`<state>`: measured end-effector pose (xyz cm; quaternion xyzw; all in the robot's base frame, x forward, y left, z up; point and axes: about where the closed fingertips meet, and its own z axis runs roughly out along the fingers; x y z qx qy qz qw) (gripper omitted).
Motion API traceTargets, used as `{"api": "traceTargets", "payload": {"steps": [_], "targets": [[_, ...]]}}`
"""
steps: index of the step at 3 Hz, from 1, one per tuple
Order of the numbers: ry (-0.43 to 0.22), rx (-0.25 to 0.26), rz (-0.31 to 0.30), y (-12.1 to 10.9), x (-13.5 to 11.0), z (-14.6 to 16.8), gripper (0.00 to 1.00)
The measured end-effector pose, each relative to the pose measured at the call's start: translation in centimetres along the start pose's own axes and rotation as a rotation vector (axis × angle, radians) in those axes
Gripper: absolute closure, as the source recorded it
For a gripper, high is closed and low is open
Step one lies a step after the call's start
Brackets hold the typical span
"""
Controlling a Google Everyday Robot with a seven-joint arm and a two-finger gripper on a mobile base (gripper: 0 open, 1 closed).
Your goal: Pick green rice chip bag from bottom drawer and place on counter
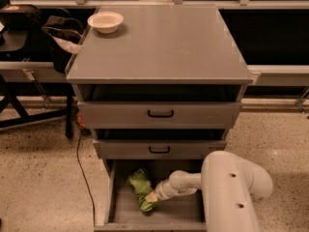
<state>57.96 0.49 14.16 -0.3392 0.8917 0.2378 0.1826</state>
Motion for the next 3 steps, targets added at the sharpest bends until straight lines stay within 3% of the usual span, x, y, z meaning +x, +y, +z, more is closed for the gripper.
{"api": "traceTargets", "payload": {"steps": [3], "targets": [[-0.035,-0.038,-0.013,2.0,-1.2,-7.8,1.00]]}}
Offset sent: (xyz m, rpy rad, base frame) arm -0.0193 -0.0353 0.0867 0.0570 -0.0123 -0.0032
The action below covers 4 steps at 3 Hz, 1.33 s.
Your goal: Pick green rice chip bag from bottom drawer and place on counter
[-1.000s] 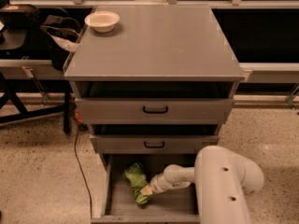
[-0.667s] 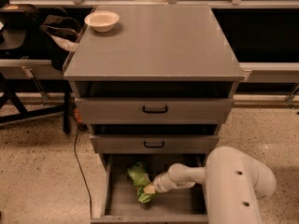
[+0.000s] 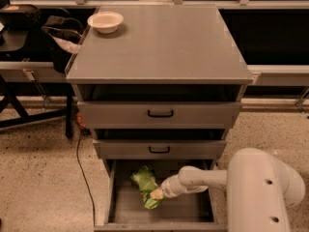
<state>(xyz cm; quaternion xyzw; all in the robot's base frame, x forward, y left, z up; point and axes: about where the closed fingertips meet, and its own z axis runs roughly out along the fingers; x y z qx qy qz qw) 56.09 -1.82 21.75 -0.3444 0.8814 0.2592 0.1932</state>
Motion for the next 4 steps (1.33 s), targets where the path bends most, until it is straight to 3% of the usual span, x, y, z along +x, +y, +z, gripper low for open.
{"api": "traceTargets", "payload": {"steps": [3,4], "targets": [[0.032,-0.034,0.013,4.4,1.2,-5.3,1.00],[0.033,-0.034,-0.002,5.5,0.1,-7.4,1.00]]}}
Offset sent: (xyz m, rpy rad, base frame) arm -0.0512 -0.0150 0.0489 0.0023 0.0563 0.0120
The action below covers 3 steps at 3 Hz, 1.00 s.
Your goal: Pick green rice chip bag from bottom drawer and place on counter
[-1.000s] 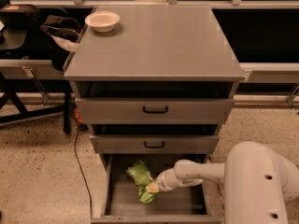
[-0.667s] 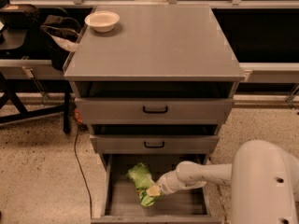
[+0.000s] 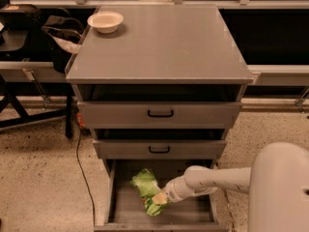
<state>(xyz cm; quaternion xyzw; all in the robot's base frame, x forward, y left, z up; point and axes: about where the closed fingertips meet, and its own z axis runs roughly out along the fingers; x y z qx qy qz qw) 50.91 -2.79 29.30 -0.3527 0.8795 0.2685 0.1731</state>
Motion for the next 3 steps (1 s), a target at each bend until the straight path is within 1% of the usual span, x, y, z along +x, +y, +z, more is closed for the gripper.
{"api": "traceTargets", "payload": {"steps": [1,2,3], "targets": [[0.009,0.011,-0.023,0.9,-1.5,-2.2,1.00],[0.025,0.033,-0.085,3.1,-5.4,-6.4,1.00],[0.029,0.031,-0.083,3.1,-5.3,-6.3,1.00]]}}
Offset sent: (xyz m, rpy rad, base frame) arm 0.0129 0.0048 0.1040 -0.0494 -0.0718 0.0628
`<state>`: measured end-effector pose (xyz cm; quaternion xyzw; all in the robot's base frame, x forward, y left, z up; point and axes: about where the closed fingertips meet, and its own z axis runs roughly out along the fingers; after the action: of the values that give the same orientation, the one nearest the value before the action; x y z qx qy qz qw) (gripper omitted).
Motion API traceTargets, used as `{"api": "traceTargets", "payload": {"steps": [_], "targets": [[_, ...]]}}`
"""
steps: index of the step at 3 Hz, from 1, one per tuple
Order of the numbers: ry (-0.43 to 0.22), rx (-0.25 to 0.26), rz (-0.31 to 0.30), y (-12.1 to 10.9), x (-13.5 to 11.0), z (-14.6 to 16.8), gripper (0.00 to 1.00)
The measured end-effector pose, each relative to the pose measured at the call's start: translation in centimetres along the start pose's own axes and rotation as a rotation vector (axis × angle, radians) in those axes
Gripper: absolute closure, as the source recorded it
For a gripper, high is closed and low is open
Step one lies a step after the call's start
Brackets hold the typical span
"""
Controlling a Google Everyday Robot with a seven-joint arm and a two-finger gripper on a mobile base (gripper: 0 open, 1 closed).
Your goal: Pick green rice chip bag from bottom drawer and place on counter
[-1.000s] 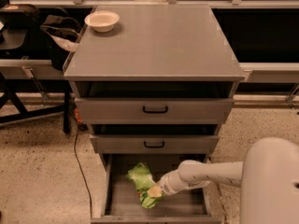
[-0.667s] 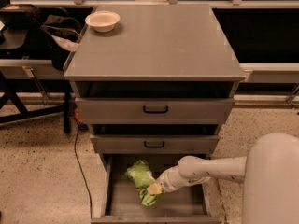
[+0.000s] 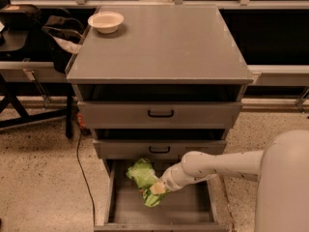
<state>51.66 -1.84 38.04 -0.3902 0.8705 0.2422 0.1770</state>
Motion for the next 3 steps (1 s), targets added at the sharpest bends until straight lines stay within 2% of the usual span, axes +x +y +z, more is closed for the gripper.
{"api": "traceTargets", "payload": {"steps": [1,3], "targets": [[-0.010,0.004,0.001,1.6,-0.2,-2.6,1.00],[-0.034,0.029,-0.039,6.1,-1.7,-9.6,1.00]]}}
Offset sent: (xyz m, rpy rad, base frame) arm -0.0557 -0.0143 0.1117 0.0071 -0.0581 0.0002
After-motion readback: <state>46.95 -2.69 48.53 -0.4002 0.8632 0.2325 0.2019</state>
